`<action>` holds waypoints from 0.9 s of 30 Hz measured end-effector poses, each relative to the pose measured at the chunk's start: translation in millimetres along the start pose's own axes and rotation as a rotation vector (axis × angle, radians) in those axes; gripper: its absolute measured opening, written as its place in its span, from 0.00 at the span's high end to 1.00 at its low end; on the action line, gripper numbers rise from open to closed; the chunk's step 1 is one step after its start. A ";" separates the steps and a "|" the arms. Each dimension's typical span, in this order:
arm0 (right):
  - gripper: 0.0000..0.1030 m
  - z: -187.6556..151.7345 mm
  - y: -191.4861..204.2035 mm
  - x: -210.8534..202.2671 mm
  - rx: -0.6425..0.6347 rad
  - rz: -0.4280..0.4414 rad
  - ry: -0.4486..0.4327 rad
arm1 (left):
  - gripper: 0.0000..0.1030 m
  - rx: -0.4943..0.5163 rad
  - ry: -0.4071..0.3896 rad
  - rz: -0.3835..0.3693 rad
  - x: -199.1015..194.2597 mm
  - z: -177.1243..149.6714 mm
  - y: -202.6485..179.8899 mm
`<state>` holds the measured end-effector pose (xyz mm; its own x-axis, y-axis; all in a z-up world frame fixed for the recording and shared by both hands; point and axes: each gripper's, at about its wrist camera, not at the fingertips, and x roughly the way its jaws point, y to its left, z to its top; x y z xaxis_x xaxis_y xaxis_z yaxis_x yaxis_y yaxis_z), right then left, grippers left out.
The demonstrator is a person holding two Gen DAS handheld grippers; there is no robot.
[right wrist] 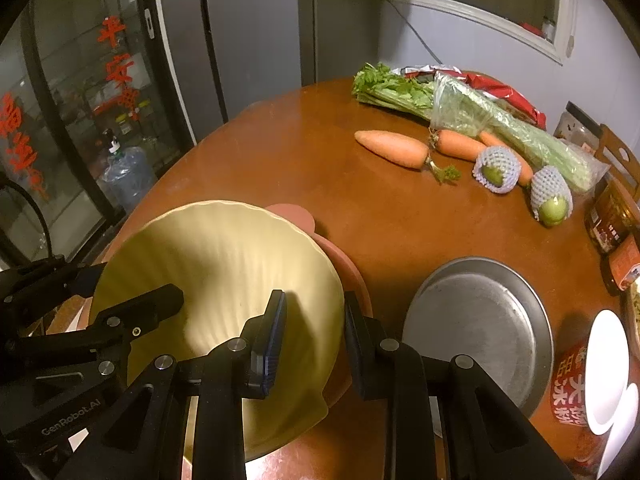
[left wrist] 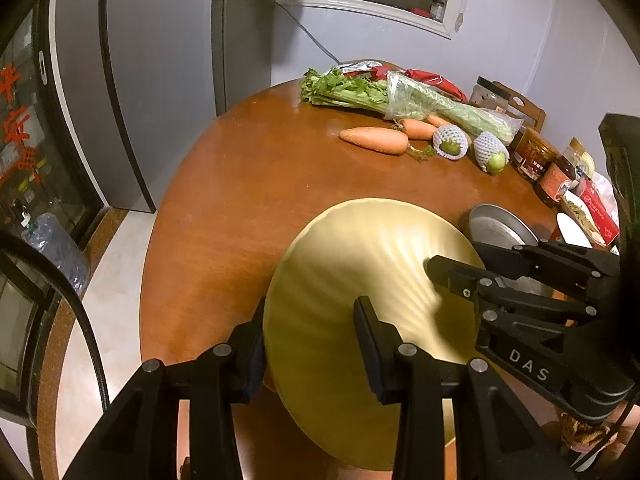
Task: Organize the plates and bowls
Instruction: 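Lower the yellow plate onto the pink plate and open both grippers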
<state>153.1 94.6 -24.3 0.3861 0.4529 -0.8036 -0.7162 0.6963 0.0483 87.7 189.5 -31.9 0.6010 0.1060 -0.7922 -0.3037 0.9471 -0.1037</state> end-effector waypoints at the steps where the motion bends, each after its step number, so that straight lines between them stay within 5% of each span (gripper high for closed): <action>1: 0.72 -0.2 0.3 1.2 -0.003 -0.006 0.000 | 0.62 0.004 -0.003 0.005 0.2 -0.5 -0.8; 27: 0.72 -8.2 -1.3 7.1 -0.013 -0.039 -0.010 | 0.59 0.083 -0.034 0.095 1.7 -6.0 -12.8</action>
<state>152.1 92.4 -34.9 0.4193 0.4315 -0.7987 -0.7082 0.7060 0.0096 88.2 175.8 -35.5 0.5974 0.2050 -0.7753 -0.2990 0.9540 0.0219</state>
